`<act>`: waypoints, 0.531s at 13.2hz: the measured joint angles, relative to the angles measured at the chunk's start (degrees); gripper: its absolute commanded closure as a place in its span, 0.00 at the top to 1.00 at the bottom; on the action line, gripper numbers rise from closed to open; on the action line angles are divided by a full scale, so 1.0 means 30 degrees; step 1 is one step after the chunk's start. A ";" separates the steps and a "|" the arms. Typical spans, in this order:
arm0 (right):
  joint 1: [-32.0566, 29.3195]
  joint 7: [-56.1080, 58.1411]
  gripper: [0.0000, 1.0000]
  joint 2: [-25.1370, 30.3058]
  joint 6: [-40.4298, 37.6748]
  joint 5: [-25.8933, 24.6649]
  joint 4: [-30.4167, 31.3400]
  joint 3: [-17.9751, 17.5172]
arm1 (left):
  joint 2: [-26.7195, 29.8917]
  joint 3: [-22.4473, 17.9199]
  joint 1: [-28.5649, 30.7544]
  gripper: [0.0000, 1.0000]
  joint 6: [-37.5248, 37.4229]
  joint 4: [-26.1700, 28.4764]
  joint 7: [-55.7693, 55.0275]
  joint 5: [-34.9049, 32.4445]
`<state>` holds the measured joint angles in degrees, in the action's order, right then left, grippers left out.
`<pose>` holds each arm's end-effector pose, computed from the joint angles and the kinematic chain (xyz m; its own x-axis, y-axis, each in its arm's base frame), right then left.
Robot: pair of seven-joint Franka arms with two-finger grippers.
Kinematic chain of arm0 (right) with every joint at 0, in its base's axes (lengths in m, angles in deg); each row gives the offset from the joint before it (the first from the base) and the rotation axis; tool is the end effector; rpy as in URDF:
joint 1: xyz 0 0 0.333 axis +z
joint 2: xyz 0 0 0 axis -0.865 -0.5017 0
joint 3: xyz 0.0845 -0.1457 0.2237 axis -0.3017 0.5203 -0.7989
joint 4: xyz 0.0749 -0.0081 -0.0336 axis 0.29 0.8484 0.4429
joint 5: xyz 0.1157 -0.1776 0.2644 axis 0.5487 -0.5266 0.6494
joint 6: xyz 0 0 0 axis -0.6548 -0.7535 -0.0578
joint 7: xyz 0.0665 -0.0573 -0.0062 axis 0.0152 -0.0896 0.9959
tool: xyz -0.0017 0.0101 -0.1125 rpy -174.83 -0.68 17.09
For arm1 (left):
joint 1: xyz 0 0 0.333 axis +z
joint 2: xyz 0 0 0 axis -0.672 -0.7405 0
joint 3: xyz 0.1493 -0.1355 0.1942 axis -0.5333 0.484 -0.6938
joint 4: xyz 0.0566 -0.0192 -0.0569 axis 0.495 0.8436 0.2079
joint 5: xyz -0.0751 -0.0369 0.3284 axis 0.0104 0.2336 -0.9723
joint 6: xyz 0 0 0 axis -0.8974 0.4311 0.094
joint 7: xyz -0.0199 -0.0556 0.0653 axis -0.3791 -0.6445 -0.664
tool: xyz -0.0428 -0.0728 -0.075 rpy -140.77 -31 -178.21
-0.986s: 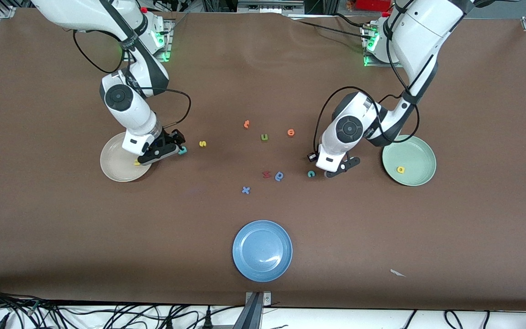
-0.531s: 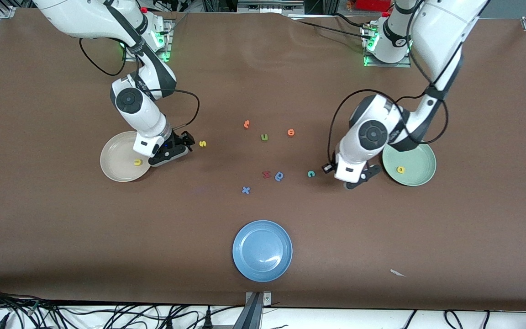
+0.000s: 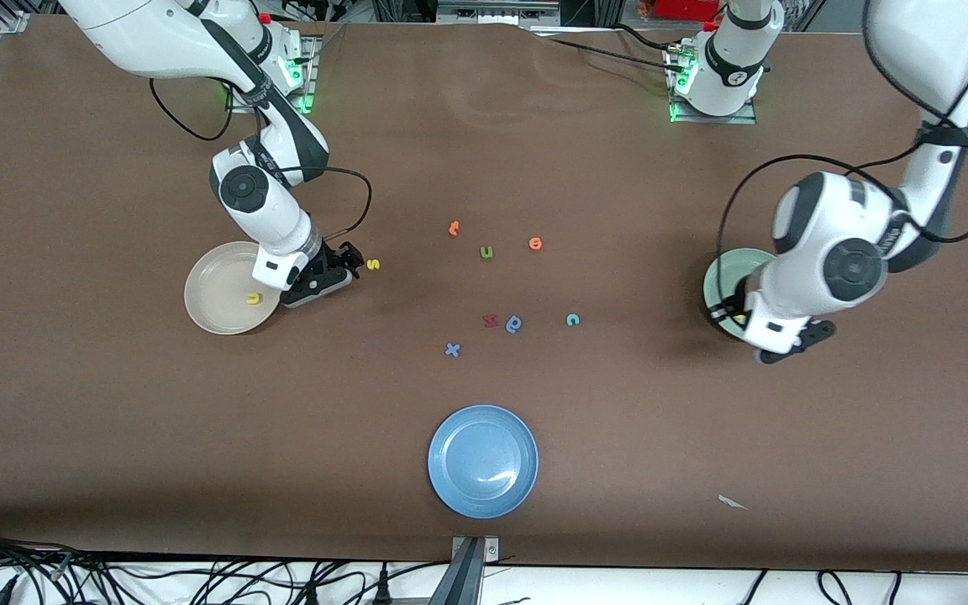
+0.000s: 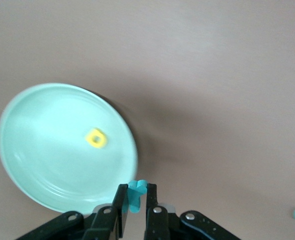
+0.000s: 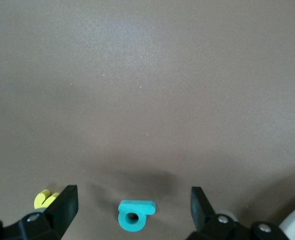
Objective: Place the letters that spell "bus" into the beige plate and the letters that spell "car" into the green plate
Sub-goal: 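Place the teal r on the green plate while the right gripper grasps teal b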
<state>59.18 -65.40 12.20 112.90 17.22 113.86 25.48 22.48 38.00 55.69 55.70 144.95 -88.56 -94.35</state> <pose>0.4628 0.1961 0.1973 0.9074 0.4089 0.0967 0.4153 -0.9078 -0.0584 0.5500 -0.0565 0.2914 0.8961 0.4014 -0.1896 0.3921 -0.9159 -0.0861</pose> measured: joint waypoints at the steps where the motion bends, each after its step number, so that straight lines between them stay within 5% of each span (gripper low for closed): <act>1: 0.0001 0.0000 0.98 -0.0020 -0.0002 -0.0002 0.0006 0.0000 | -0.0026 -0.0032 0.0751 0.00 -0.0062 0.0159 0.1001 -0.0488; 4: 0.0005 0.0001 0.98 -0.0066 -0.0006 -0.0017 0.0172 0.0001 | -0.0068 -0.0034 0.2144 0.07 -0.0091 0.0910 0.2789 -0.1435; 6: 0.0006 0.0004 0.98 -0.0067 -0.0007 -0.0147 0.0319 0.0004 | -0.0073 -0.0019 0.2419 0.35 -0.0071 0.1408 0.3225 -0.1481; 7: 0.0006 0.0004 0.98 -0.0070 -0.0007 -0.0237 0.0393 0.0005 | -0.0072 -0.0010 0.2446 0.61 -0.0065 0.1506 0.3250 -0.1482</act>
<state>59.19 -65.39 12.00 112.88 16.51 115.04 25.49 22.27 37.97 63.03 55.50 149.47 -78.81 -98.79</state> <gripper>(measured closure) 0.018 0.789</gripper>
